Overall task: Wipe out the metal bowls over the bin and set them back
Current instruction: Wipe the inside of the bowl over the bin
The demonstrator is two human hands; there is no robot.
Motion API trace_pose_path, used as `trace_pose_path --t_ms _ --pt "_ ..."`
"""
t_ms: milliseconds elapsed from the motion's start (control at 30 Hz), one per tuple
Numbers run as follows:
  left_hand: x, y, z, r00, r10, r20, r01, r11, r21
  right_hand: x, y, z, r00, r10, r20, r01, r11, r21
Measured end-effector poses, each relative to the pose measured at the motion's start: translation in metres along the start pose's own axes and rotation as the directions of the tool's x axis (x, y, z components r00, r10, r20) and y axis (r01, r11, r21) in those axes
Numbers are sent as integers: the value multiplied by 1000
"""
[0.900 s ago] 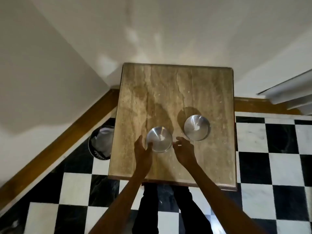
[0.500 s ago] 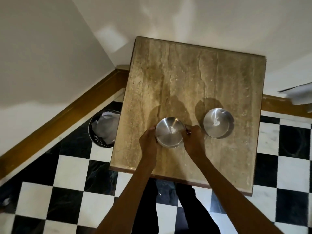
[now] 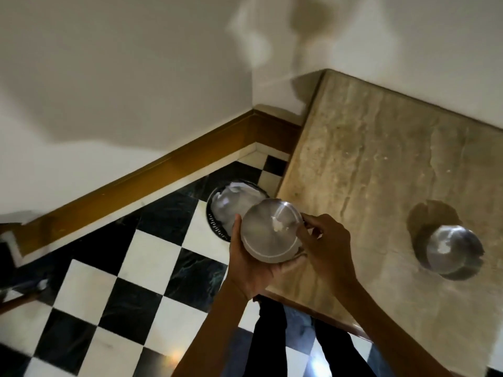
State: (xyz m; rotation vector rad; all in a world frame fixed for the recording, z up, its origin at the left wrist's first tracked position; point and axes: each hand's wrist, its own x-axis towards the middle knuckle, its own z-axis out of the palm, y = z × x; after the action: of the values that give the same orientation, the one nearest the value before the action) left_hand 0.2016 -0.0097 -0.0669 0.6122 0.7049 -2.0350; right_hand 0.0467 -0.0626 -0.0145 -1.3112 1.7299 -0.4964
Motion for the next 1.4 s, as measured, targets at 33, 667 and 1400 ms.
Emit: trace_pose_path --t_ms 33,667,1400 --pt "0 16 -3 999 45 -3 -45 999 0 7 -5 16 1000 -7 19 7 1000 13" --pt "71 146 -96 735 612 293 108 -532 840 77 3 126 806 -419 417 551 788 -274" --pt "36 120 -75 673 551 493 -27 -648 761 66 17 115 536 -377 755 842 298 -450"
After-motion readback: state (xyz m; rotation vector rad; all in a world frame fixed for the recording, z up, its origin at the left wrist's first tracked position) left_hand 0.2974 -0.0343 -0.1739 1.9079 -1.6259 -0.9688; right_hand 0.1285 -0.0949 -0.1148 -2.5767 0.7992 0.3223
